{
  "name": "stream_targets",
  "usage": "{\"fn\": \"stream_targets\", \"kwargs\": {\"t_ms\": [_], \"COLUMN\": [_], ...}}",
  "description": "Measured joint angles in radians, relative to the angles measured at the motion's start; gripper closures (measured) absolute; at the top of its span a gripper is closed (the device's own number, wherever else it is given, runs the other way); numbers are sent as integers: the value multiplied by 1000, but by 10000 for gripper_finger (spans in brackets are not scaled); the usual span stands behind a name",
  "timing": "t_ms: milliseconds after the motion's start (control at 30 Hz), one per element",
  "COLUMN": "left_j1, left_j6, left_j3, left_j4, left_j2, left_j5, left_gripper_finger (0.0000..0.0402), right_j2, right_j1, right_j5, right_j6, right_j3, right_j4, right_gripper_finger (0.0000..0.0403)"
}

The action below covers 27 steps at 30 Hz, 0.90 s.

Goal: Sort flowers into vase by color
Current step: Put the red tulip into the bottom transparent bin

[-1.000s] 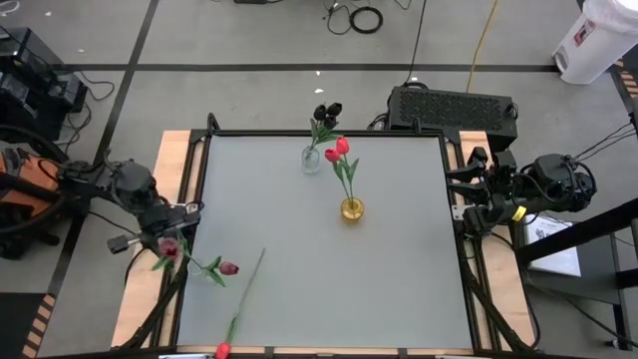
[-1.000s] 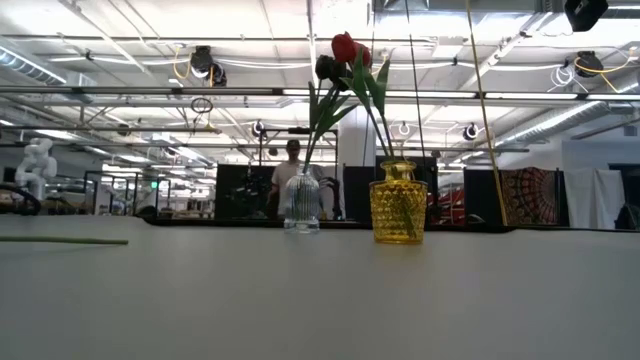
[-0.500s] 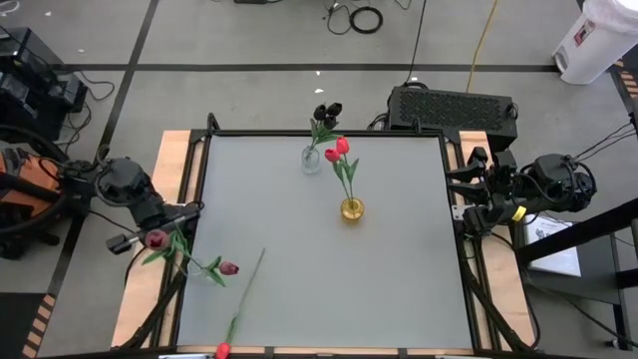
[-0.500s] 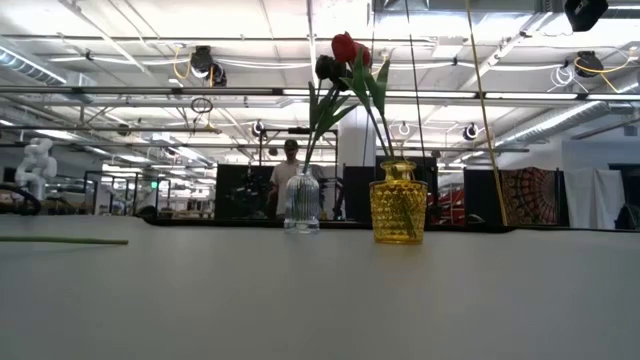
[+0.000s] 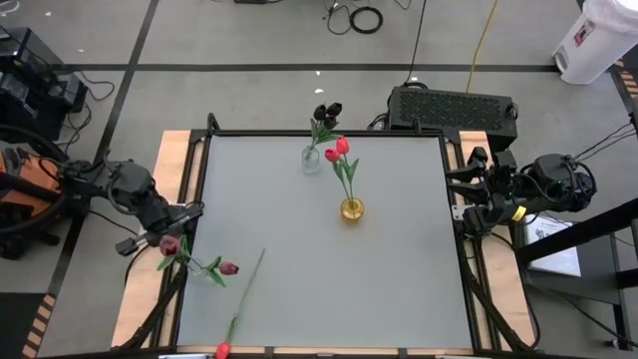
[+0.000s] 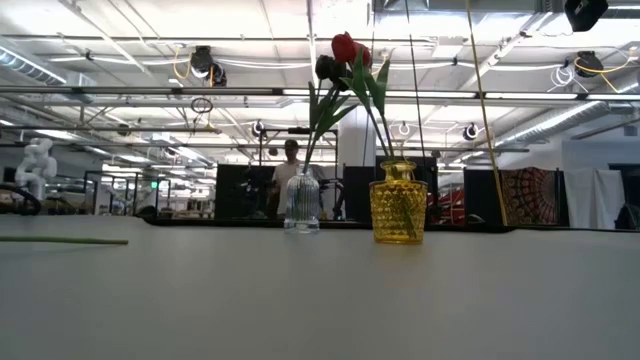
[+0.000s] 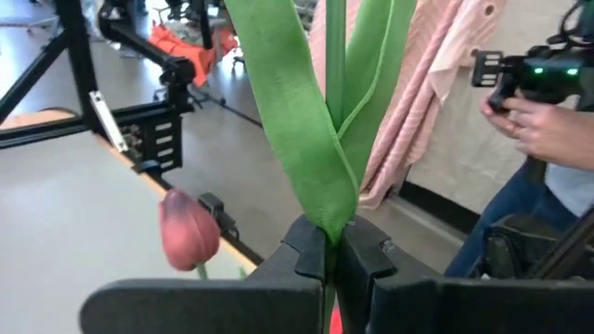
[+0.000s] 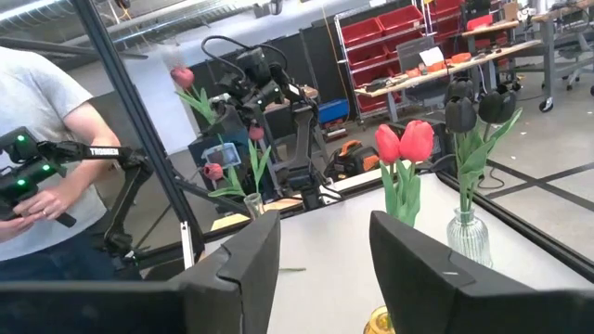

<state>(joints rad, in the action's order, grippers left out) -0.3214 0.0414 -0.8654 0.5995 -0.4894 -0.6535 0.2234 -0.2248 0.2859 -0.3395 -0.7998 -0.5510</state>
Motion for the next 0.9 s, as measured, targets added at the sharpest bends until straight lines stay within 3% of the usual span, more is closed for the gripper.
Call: {"fn": "stream_targets", "kwargs": {"t_ms": [400, 900], "left_j1": [0, 0], "left_j6": [-30, -21], "left_j3": [0, -21], "left_j4": [96, 100], "left_j2": [0, 2], "left_j5": [84, 147], "left_gripper_finger": [395, 395], "right_j2": [0, 0], "right_j1": [0, 0], "right_j5": [0, 0], "right_j6": [0, 0], "right_j3": [0, 0], "right_j4": [0, 0], "right_gripper_finger": [243, 243]}}
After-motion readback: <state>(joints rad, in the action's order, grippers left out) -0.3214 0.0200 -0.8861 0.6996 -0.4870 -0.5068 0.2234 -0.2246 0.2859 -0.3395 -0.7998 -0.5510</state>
